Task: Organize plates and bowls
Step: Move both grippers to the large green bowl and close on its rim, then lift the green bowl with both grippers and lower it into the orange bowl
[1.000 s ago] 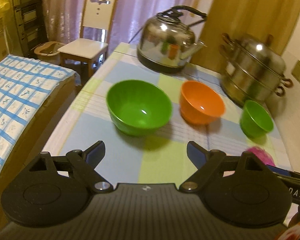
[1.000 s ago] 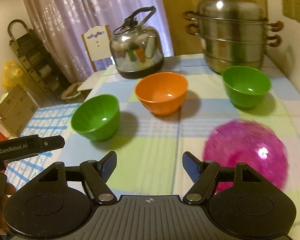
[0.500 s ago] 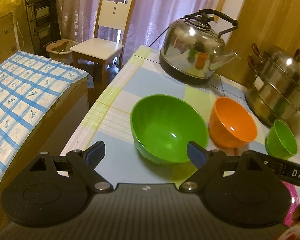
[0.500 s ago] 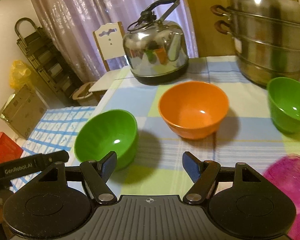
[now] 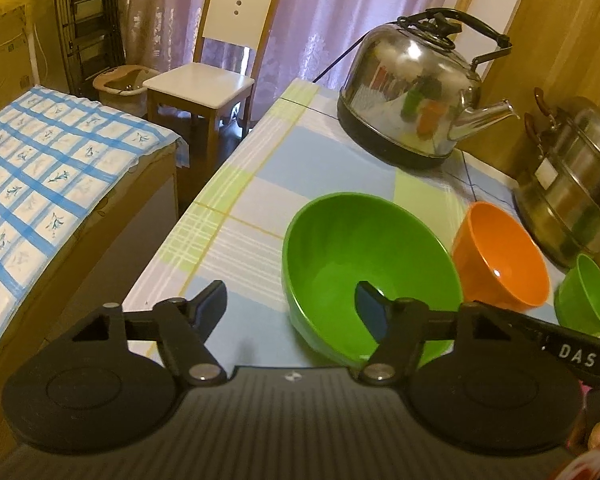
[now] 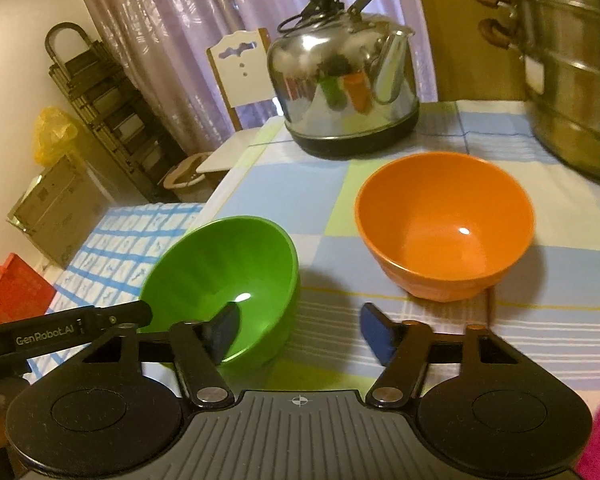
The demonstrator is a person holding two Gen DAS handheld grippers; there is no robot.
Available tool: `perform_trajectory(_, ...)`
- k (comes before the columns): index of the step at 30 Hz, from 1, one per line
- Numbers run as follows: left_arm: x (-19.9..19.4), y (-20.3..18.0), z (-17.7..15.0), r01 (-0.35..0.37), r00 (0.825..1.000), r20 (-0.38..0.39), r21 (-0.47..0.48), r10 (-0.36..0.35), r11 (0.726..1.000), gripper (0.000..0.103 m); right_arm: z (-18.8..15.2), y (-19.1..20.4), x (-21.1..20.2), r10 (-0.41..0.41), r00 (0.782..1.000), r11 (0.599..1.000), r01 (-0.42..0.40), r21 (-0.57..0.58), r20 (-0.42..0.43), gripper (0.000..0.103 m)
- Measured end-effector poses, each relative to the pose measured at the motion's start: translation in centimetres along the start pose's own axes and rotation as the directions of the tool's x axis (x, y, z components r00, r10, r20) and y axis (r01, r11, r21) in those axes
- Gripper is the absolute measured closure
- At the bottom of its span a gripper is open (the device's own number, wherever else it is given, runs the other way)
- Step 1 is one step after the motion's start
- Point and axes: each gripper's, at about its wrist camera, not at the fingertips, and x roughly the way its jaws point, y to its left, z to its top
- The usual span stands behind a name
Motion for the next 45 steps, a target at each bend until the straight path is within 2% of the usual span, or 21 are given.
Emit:
perform_trajectory(9,2.6,-0.1,0.6,-0.021,1.0,-0.012,0.029,0.021,0.999,0.069,0.4,0.1,3.0,0.008,0.999,1.0,-0.008,-0.007,-0.039,0.063)
perform_trajectory(11,2.8,-0.1,0.6,-0.02,1.0,-0.013,0.037,0.021,0.999,0.083,0.5,0.0,3.3,0.008,0.999,1.0,-0.009,-0.008,-0.047,0.067)
perform_trajectory(14,3.2,-0.2,0.6,-0.02,1.0,-0.016,0.043,0.02,0.999,0.09,0.5,0.0,3.5,0.014,0.999,1.0,-0.015,-0.006,-0.05,0.071)
perform_trajectory(16,3.1,-0.3,0.7,-0.019,1.0,-0.014,0.047,0.019,0.999,0.094,0.5,0.2,3.6,0.018,0.998,1.0,-0.019,-0.007,-0.053,0.078)
perform_trajectory(19,3.0,-0.4,0.7,-0.021,1.0,-0.015,0.054,0.022,0.998,0.095,0.5,0.6,3.8,0.026,0.998,0.999,-0.027,-0.018,-0.055,0.085)
perform_trajectory(26,2.1,-1.0,0.6,-0.03,0.999,-0.013,0.086,0.031,0.996,0.095,0.3,0.9,3.5,0.011,0.998,1.0,-0.012,-0.019,-0.067,0.087)
perform_trajectory(34,-0.5,-1.5,1.4,-0.012,1.0,0.002,0.064,0.011,0.998,0.095,1.1,1.5,1.3,0.017,0.999,0.999,-0.018,-0.031,-0.036,0.087)
perform_trajectory(38,-2.1,-3.1,2.9,0.013,0.999,0.033,0.075,-0.015,0.997,0.095,2.5,1.5,-0.8,0.014,1.0,1.0,-0.014,-0.024,0.01,0.088)
perform_trajectory(45,-2.9,-8.3,5.6,0.083,0.993,0.075,0.132,-0.093,0.988,0.095,5.6,-0.5,-4.3,-0.033,0.995,0.999,0.034,-0.012,0.094,0.088)
